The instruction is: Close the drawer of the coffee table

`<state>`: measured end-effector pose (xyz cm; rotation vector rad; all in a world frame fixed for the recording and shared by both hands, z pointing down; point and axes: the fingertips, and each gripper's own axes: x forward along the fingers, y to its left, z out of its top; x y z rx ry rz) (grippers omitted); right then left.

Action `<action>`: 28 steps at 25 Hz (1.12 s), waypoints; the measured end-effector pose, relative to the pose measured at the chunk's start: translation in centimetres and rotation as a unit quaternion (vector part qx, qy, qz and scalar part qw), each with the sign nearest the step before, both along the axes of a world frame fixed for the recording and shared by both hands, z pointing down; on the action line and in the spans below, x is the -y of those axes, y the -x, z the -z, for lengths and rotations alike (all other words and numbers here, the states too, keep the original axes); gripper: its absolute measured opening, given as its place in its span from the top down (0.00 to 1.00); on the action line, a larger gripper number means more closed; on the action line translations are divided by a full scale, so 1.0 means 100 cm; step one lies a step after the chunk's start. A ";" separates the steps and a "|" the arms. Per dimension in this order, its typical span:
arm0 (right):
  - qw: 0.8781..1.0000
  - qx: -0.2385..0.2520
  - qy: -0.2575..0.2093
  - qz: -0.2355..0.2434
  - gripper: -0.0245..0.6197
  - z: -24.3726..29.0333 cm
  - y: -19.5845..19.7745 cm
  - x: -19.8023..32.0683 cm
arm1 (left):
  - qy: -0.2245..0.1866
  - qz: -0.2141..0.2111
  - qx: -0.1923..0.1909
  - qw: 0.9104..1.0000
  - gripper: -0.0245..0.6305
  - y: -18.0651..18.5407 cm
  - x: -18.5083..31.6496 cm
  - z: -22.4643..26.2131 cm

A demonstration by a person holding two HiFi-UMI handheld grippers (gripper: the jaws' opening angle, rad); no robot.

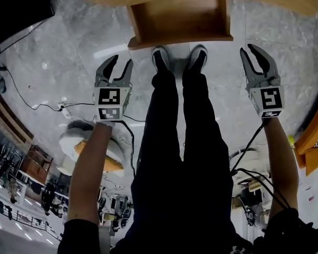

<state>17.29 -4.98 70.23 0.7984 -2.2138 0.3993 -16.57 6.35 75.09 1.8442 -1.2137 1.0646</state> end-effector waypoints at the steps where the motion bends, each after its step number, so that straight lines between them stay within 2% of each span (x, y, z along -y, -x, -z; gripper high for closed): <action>1: 1.000 -0.011 0.005 0.008 0.79 -0.010 -0.001 -0.002 | 0.011 0.010 -0.002 1.000 0.67 0.002 -0.003 -0.011; 3: 0.999 -0.032 0.022 0.018 0.67 -0.037 -0.006 -0.008 | 0.026 0.022 -0.002 0.999 0.65 0.005 -0.008 -0.032; 5: 0.998 -0.040 0.044 0.012 0.63 -0.065 -0.012 -0.013 | 0.034 0.019 0.004 0.999 0.63 0.008 -0.012 -0.054; 11: 0.994 -0.056 0.096 0.004 0.63 -0.129 -0.029 -0.028 | 0.050 0.016 0.014 0.999 0.62 0.007 -0.017 -0.103; 17: 0.992 -0.073 0.105 -0.007 0.64 -0.167 -0.024 -0.026 | 0.069 0.018 0.023 0.997 0.62 0.013 -0.019 -0.135; 28: 0.990 -0.068 0.121 -0.023 0.65 -0.197 -0.020 -0.019 | 0.067 0.018 0.026 0.997 0.62 0.008 -0.007 -0.151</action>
